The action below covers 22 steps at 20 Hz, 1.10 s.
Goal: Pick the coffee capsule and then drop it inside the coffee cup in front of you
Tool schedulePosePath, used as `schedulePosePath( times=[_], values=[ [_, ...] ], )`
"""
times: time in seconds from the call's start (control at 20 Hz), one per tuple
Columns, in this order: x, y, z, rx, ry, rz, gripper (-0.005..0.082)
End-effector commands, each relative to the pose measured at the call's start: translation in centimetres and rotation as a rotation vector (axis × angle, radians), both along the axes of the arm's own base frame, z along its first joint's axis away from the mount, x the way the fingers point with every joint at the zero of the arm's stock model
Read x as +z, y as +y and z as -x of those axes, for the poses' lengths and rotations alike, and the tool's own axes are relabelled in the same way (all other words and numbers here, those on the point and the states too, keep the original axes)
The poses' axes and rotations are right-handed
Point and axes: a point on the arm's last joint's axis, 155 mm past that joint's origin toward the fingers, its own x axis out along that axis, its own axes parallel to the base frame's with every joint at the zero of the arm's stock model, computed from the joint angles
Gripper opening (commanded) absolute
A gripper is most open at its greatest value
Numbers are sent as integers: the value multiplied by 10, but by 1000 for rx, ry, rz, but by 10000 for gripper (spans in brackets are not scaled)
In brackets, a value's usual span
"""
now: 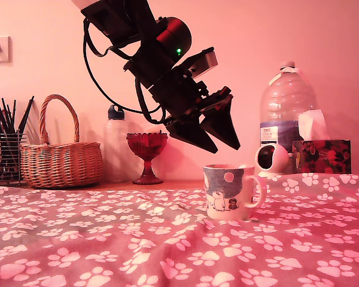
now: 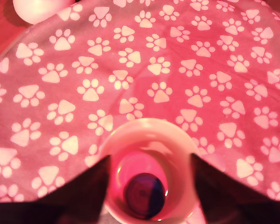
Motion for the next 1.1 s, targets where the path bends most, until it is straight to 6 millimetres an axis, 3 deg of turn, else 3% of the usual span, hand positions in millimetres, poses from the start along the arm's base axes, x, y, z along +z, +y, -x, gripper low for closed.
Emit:
schedulePosePath(
  times=[0.0,0.1,0.2,0.25,0.4,0.85,1.05],
  values=[
    [-9,-2,-1,-9,12,-7,728],
    [-6,-2,5,-22,31,-1,710],
    [-1,2,9,-30,42,-8,589],
    [2,6,11,-25,51,-11,477],
    [9,14,25,-56,103,-12,-3],
    [20,55,17,34,142,-8,-20],
    [25,81,25,112,138,39,-20]
  ],
)
